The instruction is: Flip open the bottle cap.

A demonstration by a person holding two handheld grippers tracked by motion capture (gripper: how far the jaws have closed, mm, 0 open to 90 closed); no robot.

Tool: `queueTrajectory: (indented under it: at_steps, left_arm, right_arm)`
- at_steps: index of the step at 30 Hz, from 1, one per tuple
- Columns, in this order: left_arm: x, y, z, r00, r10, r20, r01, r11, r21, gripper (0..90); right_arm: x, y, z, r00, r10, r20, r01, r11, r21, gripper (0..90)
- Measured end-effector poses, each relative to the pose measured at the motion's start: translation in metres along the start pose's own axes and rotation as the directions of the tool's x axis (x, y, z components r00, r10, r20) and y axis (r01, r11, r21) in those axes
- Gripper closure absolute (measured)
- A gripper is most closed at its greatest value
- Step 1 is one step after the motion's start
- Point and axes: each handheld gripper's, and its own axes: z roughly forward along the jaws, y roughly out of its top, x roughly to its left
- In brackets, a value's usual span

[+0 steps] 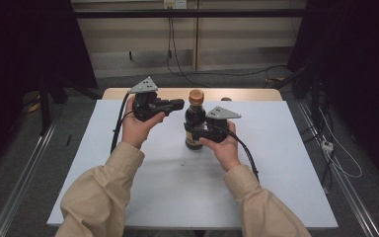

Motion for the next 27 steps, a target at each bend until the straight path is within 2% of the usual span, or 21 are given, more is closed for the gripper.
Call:
queueTrajectory:
  at_steps: [2,7,10,17,21,22,24,27]
  left_arm:
    - [0.000,0.003,0.000,0.9996,-0.021,0.018,0.021,0.9998,-0.002,90.0]
    - [-0.003,0.012,0.004,0.9998,-0.004,0.021,0.003,0.9993,0.037,90.0]
    - [-0.005,0.017,0.008,0.9995,0.002,0.030,-0.003,0.9991,0.041,90.0]
    - [-0.005,0.023,0.009,0.9996,0.009,0.027,-0.011,0.9979,0.064,90.0]
    - [-0.008,0.026,0.011,0.9996,0.027,0.009,-0.028,0.9962,0.082,90.0]
    - [-0.007,0.027,0.012,0.9996,0.025,0.012,-0.026,0.9961,0.085,90.0]
    - [-0.005,0.025,0.013,0.9994,-0.013,0.031,0.011,0.9972,0.074,90.0]
    - [-0.007,0.027,0.014,0.9999,0.008,0.008,-0.008,0.9971,0.076,90.0]
  right_arm:
    - [0.000,0.000,0.000,1.0000,-0.001,-0.002,0.001,1.000,-0.001,30.3]
    - [0.000,0.000,0.000,1.0000,-0.003,-0.003,0.003,1.000,0.001,30.5]
    - [0.000,0.000,0.000,1.0000,-0.008,-0.002,0.008,1.000,0.003,30.7]
    - [0.000,0.000,0.000,0.9999,-0.013,0.000,0.013,1.000,0.008,31.3]
    - [0.001,0.001,-0.001,1.0000,-0.008,0.003,0.008,1.000,0.014,31.8]
    - [0.000,0.001,-0.001,1.0000,-0.006,0.005,0.006,1.000,0.014,31.9]
    - [0.000,0.001,-0.001,1.0000,-0.006,0.008,0.006,1.000,0.014,32.0]
    - [0.001,0.000,-0.001,0.9998,0.002,0.018,-0.002,1.000,0.011,32.0]
